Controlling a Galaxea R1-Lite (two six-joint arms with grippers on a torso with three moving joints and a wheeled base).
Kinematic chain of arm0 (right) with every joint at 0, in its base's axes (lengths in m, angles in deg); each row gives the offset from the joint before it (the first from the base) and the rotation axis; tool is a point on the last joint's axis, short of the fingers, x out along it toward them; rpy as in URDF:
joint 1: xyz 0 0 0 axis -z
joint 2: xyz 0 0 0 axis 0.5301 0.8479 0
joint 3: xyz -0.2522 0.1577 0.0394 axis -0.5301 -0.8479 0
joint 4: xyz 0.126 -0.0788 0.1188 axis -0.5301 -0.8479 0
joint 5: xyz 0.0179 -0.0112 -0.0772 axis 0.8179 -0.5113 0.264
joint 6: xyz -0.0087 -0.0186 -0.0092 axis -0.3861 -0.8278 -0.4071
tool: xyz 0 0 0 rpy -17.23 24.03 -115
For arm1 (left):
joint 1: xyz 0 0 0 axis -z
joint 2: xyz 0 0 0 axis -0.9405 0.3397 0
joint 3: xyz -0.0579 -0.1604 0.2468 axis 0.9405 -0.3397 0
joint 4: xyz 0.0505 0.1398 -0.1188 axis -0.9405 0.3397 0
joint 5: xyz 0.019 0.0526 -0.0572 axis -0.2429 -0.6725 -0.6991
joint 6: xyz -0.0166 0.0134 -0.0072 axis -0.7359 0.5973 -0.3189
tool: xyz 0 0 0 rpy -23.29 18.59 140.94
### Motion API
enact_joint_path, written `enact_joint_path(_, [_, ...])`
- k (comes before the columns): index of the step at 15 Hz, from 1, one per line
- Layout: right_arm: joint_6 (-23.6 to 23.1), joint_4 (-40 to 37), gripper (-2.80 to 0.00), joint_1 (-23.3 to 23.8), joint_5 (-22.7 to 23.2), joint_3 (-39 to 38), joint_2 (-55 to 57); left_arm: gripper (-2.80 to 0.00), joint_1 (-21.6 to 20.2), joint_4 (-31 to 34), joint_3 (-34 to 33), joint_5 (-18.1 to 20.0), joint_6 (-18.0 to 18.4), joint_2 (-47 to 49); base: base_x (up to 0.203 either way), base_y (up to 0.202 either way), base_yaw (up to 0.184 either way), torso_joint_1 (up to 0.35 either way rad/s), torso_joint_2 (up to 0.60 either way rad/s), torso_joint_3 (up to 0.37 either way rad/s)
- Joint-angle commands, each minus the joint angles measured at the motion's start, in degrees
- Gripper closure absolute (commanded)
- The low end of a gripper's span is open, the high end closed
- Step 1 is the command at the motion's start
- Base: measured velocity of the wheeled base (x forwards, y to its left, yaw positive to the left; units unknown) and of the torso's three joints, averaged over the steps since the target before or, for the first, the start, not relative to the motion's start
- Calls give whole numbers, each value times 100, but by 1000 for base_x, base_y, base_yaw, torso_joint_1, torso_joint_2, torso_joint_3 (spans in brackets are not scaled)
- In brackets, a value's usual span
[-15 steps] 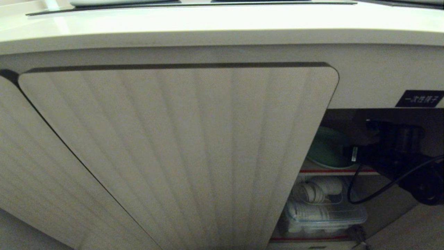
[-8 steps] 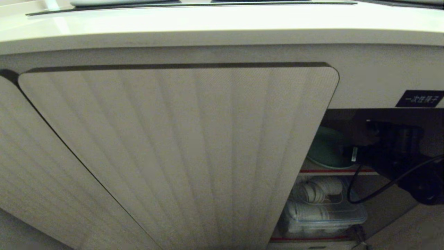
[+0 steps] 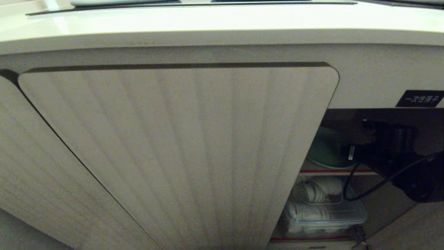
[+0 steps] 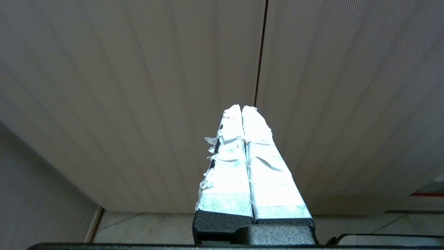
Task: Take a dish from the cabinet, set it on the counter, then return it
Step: Take the plate from the cabinet
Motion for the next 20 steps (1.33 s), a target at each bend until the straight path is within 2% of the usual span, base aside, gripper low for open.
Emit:
enact_joint_path(1, [3, 22, -280, 0, -5, 32, 74, 0, 0, -2, 0, -2, -4, -2, 0, 0, 0, 0, 0, 0])
enact_joint_path(11, [37, -410, -280, 0, 30, 141, 57, 0, 0, 5, 0, -2, -4, -2, 0, 0, 0, 0, 0, 0])
enact_joint_path(20, [47, -1146, -280, -5, 85, 352, -50, 0, 0, -2, 0, -2, -4, -2, 0, 0, 0, 0, 0, 0])
